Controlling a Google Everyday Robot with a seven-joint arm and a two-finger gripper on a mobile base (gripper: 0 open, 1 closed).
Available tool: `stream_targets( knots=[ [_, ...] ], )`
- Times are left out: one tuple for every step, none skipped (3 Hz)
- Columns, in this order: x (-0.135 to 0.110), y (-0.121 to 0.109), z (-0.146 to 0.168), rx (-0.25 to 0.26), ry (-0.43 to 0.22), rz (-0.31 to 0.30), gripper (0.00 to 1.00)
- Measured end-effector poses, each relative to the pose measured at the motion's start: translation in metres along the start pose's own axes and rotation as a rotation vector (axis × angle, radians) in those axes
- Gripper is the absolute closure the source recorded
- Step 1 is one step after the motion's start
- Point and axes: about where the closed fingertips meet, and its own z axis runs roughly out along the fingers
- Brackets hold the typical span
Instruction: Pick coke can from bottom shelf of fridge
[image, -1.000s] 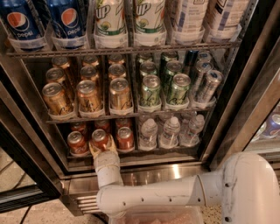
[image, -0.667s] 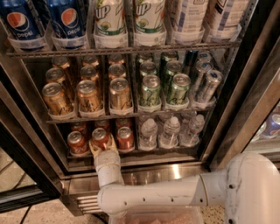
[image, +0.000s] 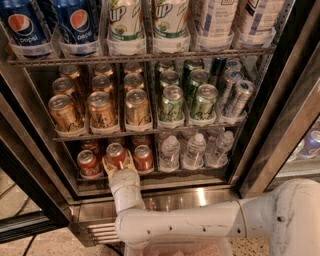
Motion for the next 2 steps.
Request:
stream_targets(
  knots=[
    [-0.014, -0.005, -0.010, -0.050, 0.036, 0.011, 1.00],
    [-0.020, -0.039, -0.031, -0.133, 0.169, -0.012, 1.00]
  ],
)
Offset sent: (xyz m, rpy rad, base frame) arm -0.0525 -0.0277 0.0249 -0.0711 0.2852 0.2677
